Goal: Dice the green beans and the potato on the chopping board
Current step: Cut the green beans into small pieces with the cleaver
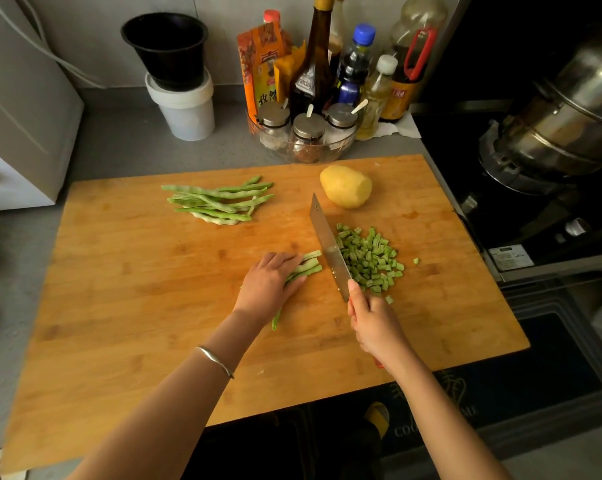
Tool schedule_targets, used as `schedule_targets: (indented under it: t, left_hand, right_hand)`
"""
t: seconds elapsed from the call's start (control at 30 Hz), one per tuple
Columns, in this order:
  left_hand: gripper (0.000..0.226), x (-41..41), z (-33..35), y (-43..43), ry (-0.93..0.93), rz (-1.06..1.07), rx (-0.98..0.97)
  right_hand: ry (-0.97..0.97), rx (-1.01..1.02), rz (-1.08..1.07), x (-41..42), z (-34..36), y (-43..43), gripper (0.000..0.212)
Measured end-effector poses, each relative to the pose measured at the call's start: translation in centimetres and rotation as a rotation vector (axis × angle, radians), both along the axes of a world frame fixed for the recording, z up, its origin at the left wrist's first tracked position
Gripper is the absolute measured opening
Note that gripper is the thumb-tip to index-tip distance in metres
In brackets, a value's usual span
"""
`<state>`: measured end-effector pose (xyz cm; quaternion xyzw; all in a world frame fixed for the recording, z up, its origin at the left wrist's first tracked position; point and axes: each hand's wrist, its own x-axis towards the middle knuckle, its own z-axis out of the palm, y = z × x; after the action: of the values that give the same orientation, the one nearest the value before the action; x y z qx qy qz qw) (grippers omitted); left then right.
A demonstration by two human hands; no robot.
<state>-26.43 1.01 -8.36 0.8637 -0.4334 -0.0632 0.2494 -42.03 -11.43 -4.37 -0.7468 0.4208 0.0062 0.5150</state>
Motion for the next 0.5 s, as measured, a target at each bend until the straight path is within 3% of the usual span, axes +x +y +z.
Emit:
schedule_targets:
  t: [0.27, 0.5]
  left_hand:
    - [0.019, 1.1, 0.4, -0.1, 0.147, 0.081, -0.124]
    - [0.018, 2.3, 0.9, -0.8, 0.086, 0.178, -0.097]
  right_hand:
    - [0.003, -0.009, 0.004, 0.1, -0.2, 0.0, 0.058]
    - [0.011, 0.002, 0.015, 0.1, 0.2, -0.1, 0.058]
